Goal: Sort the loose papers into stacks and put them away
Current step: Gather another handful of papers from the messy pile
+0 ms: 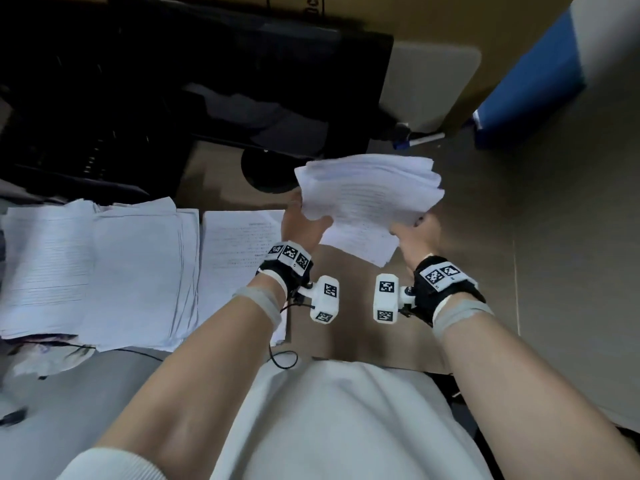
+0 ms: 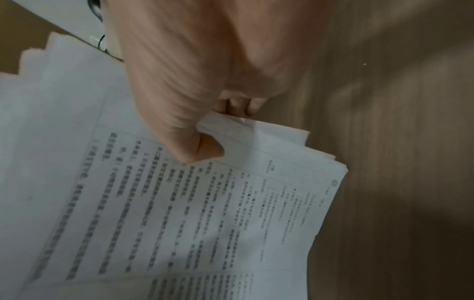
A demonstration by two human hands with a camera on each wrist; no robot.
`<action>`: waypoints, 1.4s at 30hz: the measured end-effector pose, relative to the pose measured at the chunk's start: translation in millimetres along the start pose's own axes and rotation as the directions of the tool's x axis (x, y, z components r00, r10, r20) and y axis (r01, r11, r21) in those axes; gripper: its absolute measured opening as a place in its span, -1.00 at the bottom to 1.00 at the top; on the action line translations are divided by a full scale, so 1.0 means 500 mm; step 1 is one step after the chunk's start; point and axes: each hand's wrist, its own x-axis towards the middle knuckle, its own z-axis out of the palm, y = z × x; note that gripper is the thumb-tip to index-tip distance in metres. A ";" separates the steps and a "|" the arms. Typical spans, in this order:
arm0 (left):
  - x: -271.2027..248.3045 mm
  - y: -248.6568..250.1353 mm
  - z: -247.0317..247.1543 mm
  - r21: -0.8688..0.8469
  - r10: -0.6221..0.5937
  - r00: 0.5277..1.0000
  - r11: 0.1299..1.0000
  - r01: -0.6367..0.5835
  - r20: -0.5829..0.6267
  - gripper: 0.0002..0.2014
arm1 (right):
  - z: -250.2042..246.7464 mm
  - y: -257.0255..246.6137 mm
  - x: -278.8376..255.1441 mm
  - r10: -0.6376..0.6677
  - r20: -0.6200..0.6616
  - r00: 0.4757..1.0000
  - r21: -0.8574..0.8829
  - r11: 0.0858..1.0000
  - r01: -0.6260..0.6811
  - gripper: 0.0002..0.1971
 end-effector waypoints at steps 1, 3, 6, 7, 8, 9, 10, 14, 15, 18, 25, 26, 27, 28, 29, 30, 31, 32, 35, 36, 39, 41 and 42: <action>0.003 0.006 0.001 -0.017 0.005 1.000 1.000 -0.005 -0.004 -0.45 | 0.005 -0.004 0.001 -0.008 0.001 1.000 -0.007 1.000 0.008 -0.63; -0.002 0.031 0.000 -0.094 0.006 1.000 0.996 -0.006 -0.004 -0.51 | 0.011 -0.016 -0.002 -0.015 -0.014 1.000 0.017 1.000 0.015 -0.72; -0.004 0.052 0.000 -0.233 -0.033 0.999 0.972 0.024 -0.034 -0.69 | 0.014 -0.020 0.003 0.004 -0.026 1.000 0.045 0.999 -0.003 -0.81; -0.002 0.047 0.003 -0.241 -0.054 0.997 0.970 0.041 -0.046 -0.71 | 0.014 -0.014 0.006 0.013 -0.033 0.999 0.049 0.999 -0.011 -0.81; 0.000 0.039 0.005 -0.228 -0.067 0.997 0.972 0.055 -0.044 -0.71 | 0.014 -0.007 0.009 0.021 -0.034 0.999 0.047 0.999 -0.019 -0.77; 0.001 0.029 0.007 -0.194 -0.073 0.997 0.979 0.067 -0.025 -0.70 | 0.015 0.003 0.010 0.026 -0.031 0.999 0.044 0.999 -0.025 -0.73; 0.005 0.016 0.012 -0.117 -0.071 0.997 0.991 0.072 0.008 -0.69 | 0.014 0.012 0.010 0.025 -0.016 1.000 0.029 0.999 -0.025 -0.71; 0.004 0.009 0.017 0.016 -0.037 0.991 0.999 0.035 0.131 -0.72 | 0.017 0.027 0.020 0.051 0.087 0.995 -0.030 0.998 -0.048 -0.80; 0.002 0.012 0.014 0.012 -0.022 0.991 1.000 0.020 0.130 -0.71 | 0.016 0.026 0.019 0.047 0.091 0.995 -0.031 0.999 -0.045 -0.82; 0.000 0.018 -0.010 -0.008 0.007 0.992 1.000 -0.006 0.125 -0.57 | 0.006 -0.003 0.017 -0.022 0.083 0.996 0.001 1.000 0.022 -0.76; -0.070 0.014 -0.066 -0.053 -0.028 0.996 0.998 0.033 0.081 -0.67 | 0.008 -0.048 -0.010 -0.162 0.211 0.964 0.095 0.985 0.145 -0.73; -0.081 0.006 -0.075 -0.070 -0.020 1.000 0.997 0.022 0.020 -0.64 | 0.017 -0.046 -0.017 -0.184 0.233 0.955 0.089 0.982 0.167 -0.71; -0.092 -0.004 -0.084 -0.082 -0.022 0.999 0.996 0.019 -0.041 -0.63 | 0.027 -0.040 -0.023 -0.206 0.256 0.944 0.090 0.978 0.189 -0.69; -0.104 -0.015 -0.095 -0.098 -0.033 0.995 0.995 0.023 -0.098 -0.62 | 0.037 -0.032 -0.031 -0.229 0.282 0.931 0.096 0.973 0.211 -0.68; -0.115 -0.026 -0.106 -0.120 -0.042 0.990 0.992 0.026 -0.136 -0.62 | 0.048 -0.023 -0.040 -0.252 0.306 0.918 0.107 0.967 0.230 -0.68; -0.124 -0.036 -0.119 -0.136 -0.054 0.986 0.990 0.032 -0.159 -0.61 | 0.059 -0.017 -0.054 -0.277 0.323 0.905 0.120 0.961 0.251 -0.66; -0.132 -0.047 -0.132 -0.146 -0.058 0.983 0.989 0.032 -0.172 -0.60 | 0.070 -0.015 -0.068 -0.307 0.331 0.892 0.134 0.951 0.277 -0.62; -0.141 -0.054 -0.148 -0.157 -0.059 0.981 0.987 0.029 -0.185 -0.62 | 0.081 -0.017 -0.084 -0.339 0.326 0.883 0.146 0.940 0.307 -0.58; -0.164 -0.077 -0.197 -0.220 -0.067 0.973 0.975 0.018 -0.221 -0.73 | 0.116 -0.026 -0.134 -0.417 0.334 0.845 0.140 0.909 0.393 -0.50; -0.170 -0.087 -0.215 -0.240 -0.071 0.971 0.971 0.014 -0.230 -0.75 | 0.129 -0.027 -0.150 -0.430 0.356 0.830 0.117 0.901 0.417 -0.50; -0.172 -0.121 -0.272 -0.304 -0.086 0.965 0.953 0.008 -0.246 -0.72 | 0.175 -0.030 -0.193 -0.430 0.396 0.811 0.046 0.892 0.450 -0.51; -0.162 -0.148 -0.312 -0.343 -0.084 0.968 0.939 -0.003 -0.239 -0.75 | 0.209 -0.034 -0.220 -0.440 0.383 0.812 0.028 0.884 0.466 -0.54; -0.157 -0.160 -0.334 -0.360 -0.086 0.970 0.933 -0.002 -0.228 -0.78 | 0.231 -0.035 -0.230 -0.449 0.354 0.821 0.033 0.883 0.468 -0.59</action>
